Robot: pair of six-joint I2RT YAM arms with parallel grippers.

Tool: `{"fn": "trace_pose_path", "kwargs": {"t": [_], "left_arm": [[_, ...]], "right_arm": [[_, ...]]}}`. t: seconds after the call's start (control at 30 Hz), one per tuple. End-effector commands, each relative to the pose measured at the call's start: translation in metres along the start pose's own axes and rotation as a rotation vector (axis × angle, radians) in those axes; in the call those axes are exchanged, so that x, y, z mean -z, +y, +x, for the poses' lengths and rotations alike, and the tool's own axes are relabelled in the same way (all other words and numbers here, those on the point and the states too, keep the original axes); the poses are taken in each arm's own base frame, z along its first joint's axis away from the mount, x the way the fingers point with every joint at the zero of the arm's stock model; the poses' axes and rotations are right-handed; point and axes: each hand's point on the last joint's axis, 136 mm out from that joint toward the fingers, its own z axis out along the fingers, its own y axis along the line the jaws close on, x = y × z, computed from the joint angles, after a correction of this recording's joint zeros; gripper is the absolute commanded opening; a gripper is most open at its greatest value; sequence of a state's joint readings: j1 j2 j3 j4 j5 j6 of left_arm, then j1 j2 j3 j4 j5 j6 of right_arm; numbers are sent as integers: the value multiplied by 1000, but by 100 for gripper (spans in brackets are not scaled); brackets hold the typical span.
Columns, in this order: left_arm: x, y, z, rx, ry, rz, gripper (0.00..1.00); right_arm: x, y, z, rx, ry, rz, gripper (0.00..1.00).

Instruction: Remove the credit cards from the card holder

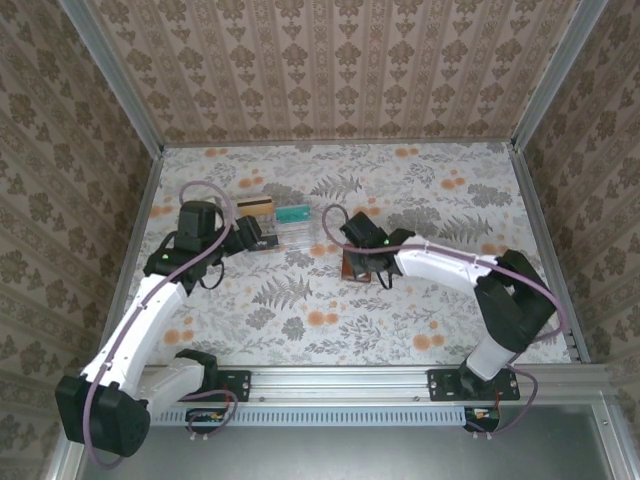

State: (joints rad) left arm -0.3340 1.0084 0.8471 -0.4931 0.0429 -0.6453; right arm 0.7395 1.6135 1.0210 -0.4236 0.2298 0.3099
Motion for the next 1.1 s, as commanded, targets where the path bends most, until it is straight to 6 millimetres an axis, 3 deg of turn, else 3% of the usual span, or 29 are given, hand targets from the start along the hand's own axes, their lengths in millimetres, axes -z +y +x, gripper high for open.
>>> {"fn": "trace_pose_path", "kwargs": {"t": [0.0,0.23,0.33,0.37,0.67,0.9,1.07], "left_arm": [[-16,-24,23,74,60,103,80],[-52,-89,98,81,221,235,28],[-68,-110,122,73,287,249,4],[-73,-114,128,69,304,249,0],[-119,-146,169,203,428,343,0],[-130,-173,177,204,481,391,0],[-137,-184,195,214,545,414,0]], "right_arm": [[11,13,14,-19,-40,-27,0],[11,26,43,-48,-54,-62,0],[9,25,50,-72,-55,-67,0],[8,25,51,-78,-57,-69,0],[9,22,56,-141,-92,-86,0],[7,21,60,-158,-94,-92,0],[5,23,60,-160,-90,-94,0]]}}
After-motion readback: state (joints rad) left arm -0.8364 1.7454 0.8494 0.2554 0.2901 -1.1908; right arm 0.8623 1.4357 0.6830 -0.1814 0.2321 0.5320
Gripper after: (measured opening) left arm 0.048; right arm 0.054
